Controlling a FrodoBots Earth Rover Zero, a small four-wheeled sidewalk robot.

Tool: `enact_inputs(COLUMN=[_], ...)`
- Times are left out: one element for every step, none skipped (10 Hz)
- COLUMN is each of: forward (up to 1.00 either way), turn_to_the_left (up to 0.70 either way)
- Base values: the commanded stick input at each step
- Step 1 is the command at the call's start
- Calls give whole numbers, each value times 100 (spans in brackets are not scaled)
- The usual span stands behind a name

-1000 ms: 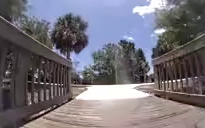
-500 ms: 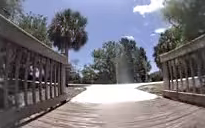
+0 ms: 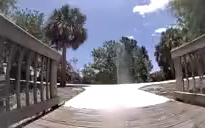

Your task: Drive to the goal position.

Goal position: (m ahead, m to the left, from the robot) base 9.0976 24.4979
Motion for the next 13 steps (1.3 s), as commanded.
enact_inputs(forward=[85,85,85,85,85,85,85,85,85,85,85,85,85], turn_to_the_left=[0,0,0,0,0,0,0,0,0,0,0,0,0])
